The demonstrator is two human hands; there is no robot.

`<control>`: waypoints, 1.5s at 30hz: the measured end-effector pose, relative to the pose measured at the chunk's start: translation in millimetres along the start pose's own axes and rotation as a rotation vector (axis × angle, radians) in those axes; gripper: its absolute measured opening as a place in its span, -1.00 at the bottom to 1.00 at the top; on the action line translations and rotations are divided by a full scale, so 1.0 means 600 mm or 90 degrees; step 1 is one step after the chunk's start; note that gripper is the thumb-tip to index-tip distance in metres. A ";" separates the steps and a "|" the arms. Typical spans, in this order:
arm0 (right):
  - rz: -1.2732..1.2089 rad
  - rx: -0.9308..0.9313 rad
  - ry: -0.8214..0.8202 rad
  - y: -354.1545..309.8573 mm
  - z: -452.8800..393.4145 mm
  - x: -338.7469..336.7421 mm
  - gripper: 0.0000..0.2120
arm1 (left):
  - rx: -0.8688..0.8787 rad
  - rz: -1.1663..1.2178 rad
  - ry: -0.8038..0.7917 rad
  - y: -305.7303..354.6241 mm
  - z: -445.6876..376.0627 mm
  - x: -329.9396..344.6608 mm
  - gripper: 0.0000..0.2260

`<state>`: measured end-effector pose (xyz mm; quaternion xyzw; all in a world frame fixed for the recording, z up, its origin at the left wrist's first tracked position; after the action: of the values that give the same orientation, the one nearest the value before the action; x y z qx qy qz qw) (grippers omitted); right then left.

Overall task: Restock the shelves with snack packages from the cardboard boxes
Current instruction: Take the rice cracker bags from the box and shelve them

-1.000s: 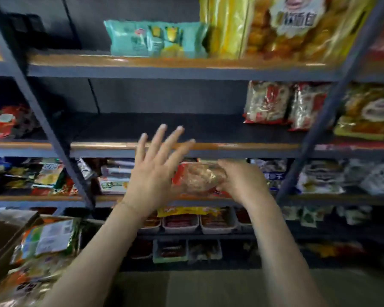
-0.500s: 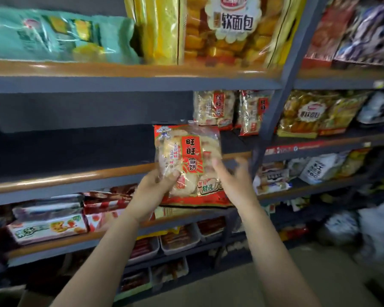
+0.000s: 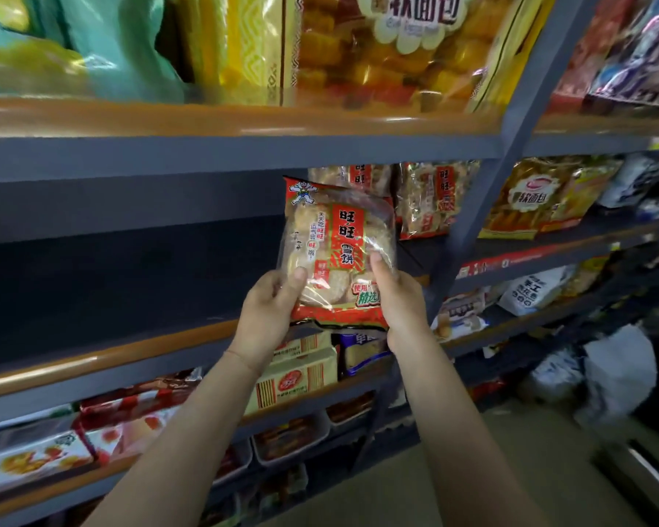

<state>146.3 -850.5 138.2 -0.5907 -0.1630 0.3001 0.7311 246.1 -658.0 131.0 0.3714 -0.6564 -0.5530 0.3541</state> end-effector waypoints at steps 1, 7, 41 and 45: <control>-0.008 -0.011 -0.006 -0.007 -0.011 -0.001 -0.42 | 0.010 -0.015 0.003 0.001 -0.010 0.007 -0.56; 0.046 -0.139 0.048 -0.069 -0.084 -0.036 -0.53 | 0.054 -0.115 0.074 0.022 -0.093 0.028 -0.83; 0.180 -0.290 -0.153 -0.113 -0.248 -0.007 -0.22 | 0.085 -0.163 0.196 0.010 -0.205 0.164 -0.63; 0.047 -0.333 -0.189 -0.120 -0.179 0.005 -0.56 | 0.104 -0.174 0.290 0.047 -0.103 0.106 -0.87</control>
<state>230.1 -939.5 180.2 -0.7138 -0.3183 0.3578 0.5110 267.7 -739.3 170.6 0.5989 -0.5462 -0.4430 0.3831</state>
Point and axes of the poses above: each hand's wrist, its own z-axis away from the middle knuckle, its own x-axis out of the palm, y = z × x, the point moved 9 cm from there along -z, towards the middle knuckle, and after that the axes turned 7 degrees about x, right-handed, at the moved point
